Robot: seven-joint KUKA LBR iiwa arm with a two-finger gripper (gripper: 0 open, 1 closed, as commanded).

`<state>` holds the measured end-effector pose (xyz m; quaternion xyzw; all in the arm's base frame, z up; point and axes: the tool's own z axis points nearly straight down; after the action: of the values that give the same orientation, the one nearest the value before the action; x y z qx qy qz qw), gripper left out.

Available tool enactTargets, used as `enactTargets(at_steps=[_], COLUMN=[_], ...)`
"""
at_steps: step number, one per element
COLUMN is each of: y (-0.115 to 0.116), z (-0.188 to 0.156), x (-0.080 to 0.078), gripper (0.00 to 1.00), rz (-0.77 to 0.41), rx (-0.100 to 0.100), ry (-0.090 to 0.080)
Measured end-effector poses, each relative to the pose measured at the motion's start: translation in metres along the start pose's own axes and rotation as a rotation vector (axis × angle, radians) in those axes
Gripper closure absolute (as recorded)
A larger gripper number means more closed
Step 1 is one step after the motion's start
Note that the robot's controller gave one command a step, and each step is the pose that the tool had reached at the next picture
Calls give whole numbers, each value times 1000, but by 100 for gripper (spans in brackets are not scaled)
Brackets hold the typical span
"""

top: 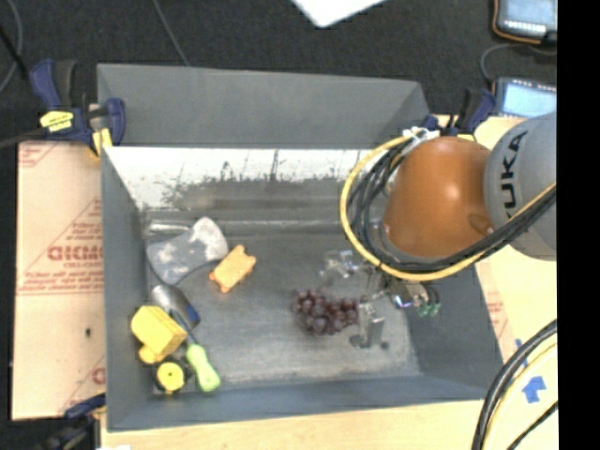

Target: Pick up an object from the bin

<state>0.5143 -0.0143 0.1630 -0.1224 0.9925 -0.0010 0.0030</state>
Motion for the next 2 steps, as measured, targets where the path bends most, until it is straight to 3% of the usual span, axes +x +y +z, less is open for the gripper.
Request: enactTargets(at_steps=[1,2], y=[8,-18], z=[27,93], x=[-17,-43], gripper=[0,100], rz=[-74,-94], rx=[-1,0], ry=[2,-4])
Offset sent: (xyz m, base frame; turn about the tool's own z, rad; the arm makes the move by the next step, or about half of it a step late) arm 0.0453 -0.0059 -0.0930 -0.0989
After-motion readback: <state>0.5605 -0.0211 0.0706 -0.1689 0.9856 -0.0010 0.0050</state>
